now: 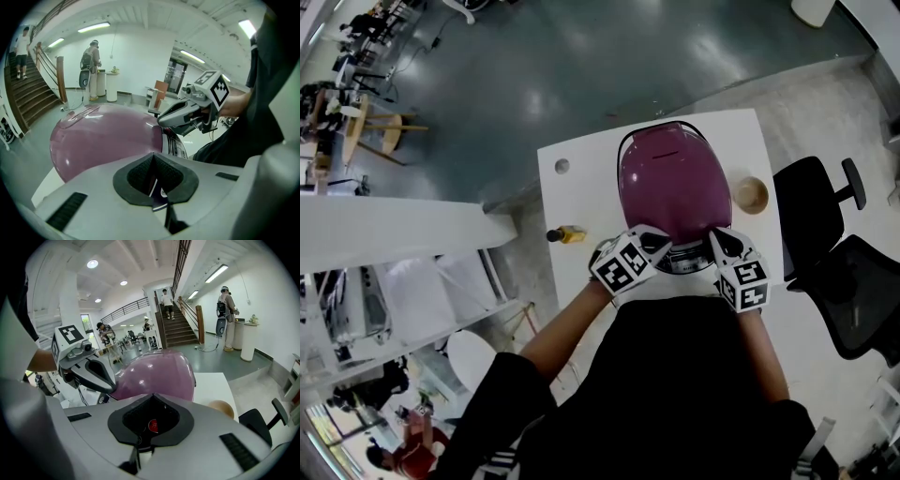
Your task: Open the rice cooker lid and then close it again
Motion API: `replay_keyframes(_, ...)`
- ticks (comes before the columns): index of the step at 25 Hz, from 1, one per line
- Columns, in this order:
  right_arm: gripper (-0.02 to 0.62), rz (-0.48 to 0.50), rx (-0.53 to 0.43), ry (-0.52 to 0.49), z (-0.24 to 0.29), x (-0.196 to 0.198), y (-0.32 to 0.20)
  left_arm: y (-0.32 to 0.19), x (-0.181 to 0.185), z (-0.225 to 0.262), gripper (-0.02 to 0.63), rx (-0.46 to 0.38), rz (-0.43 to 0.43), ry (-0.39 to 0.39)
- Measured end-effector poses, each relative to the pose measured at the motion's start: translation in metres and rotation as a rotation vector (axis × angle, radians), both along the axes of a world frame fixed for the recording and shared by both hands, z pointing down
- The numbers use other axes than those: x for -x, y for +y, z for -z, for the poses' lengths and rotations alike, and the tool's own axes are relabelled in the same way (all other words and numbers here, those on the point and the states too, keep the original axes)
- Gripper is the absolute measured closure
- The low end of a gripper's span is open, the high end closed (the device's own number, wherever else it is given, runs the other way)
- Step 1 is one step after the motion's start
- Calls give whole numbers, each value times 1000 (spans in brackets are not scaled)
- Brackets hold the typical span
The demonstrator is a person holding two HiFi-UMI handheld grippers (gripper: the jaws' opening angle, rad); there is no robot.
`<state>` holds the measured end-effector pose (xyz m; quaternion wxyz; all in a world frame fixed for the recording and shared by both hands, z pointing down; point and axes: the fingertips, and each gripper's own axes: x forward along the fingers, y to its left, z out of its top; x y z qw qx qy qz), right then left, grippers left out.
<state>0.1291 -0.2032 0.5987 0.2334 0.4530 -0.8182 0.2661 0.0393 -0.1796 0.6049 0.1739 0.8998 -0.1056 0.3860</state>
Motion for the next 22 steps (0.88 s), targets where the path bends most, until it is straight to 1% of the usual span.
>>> replay_keyframes(4,595,-2,2,7,-1,-2,0,1,-1,-1,604,-51,-16,-3)
replay_keyframes(7,595,-6,-3,14,2,-5,1,2,-1,0,604,-72,-12,19)
replay_keyframes(10,595,-8,-13,22,6,-5,3,2,-2,1,604,-124,-29,17)
replay_keyframes(12,595,-9,-18,25,8,-4,6,3,-1,0,604,-128,-23,25)
replay_keyframes(14,595,-9,-25,25,10,-2,11,5,0,1,604,-107,4,54)
replay_keyframes(17,595,-7,-40,24,14,2,19,12,4,7,604,-64,71,116)
replay_keyframes(22,595,0,-87,6,24,19,38,27,26,16,604,-71,183,182)
